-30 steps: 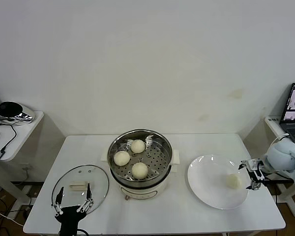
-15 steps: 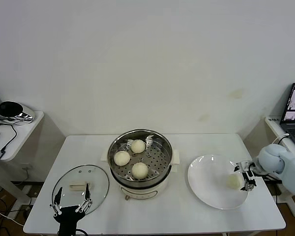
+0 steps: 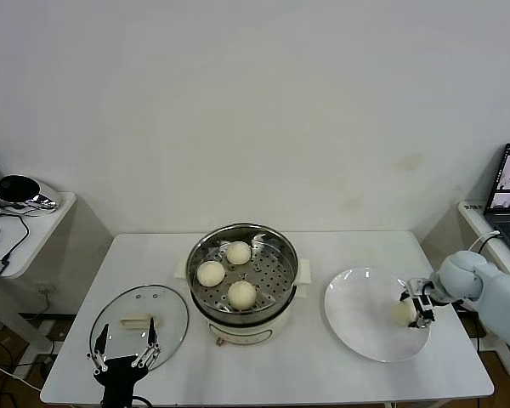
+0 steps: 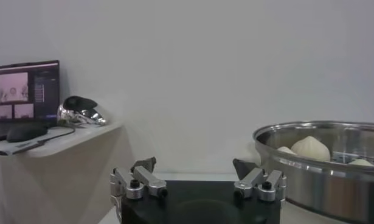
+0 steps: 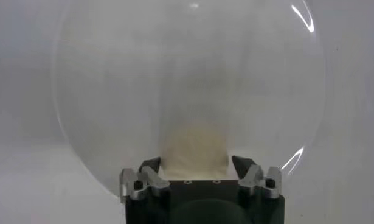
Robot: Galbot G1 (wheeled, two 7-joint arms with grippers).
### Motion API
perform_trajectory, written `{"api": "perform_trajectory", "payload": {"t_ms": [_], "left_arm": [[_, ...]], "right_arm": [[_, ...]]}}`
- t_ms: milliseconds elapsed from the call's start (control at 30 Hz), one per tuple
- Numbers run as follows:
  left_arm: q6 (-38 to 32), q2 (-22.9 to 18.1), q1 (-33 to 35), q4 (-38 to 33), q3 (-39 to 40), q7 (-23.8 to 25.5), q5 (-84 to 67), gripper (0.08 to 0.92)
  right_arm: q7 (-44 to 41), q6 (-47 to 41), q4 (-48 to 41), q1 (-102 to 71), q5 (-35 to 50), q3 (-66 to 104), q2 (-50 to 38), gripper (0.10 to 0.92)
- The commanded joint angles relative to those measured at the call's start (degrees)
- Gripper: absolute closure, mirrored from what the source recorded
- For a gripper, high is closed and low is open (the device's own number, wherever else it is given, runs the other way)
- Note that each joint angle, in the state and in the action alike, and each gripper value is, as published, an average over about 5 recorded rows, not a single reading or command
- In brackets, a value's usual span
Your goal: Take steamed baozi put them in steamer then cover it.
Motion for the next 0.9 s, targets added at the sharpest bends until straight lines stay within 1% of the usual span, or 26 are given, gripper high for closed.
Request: {"api": "perform_trajectory", "payload": {"t_ms": [33, 133, 233, 433, 600, 733, 900], "left_arm": [[-0.1, 0.0, 0.1, -0.1, 0.0, 0.0, 0.0, 0.177], [-0.1, 0.0, 0.2, -0.1, 0.0, 0.0, 0.1, 0.177], [0.0, 0.0, 0.1, -0.1, 0.0, 0.0, 0.1, 0.177], [0.2, 0.0, -0.3, -0.1, 0.0, 0.1, 0.1, 0.177], [0.6, 0.0, -0.8, 0.1, 0.5, 0.2, 0.2, 0.177], [0.6, 0.1, -1.3, 0.5, 0.7, 0.2, 0.0, 0.177], [0.7, 0.2, -1.8, 0.6, 0.9, 0.2, -0.1, 0.177]], "right_arm": [[-0.4, -0.2, -0.4, -0.2, -0.4, 0.3, 0.3, 0.402], [-0.8, -0.2, 0.6, 0.8, 0.3, -0.3, -0.2, 0.463], [-1.2, -0.7, 2.3, 3.6, 2.0, -1.9, -1.3, 0.486], [-1.2, -4.0, 8.5, 16.7, 7.5, -11.4, -4.4, 0.490], [-0.4, -7.7, 16.0, 33.4, 17.2, -22.0, -5.0, 0.483], [1.0, -10.4, 19.0, 49.1, 25.6, -33.5, -1.4, 0.473], [4.0, -14.3, 19.0, 61.6, 36.2, -41.1, 9.0, 0.466]]}}
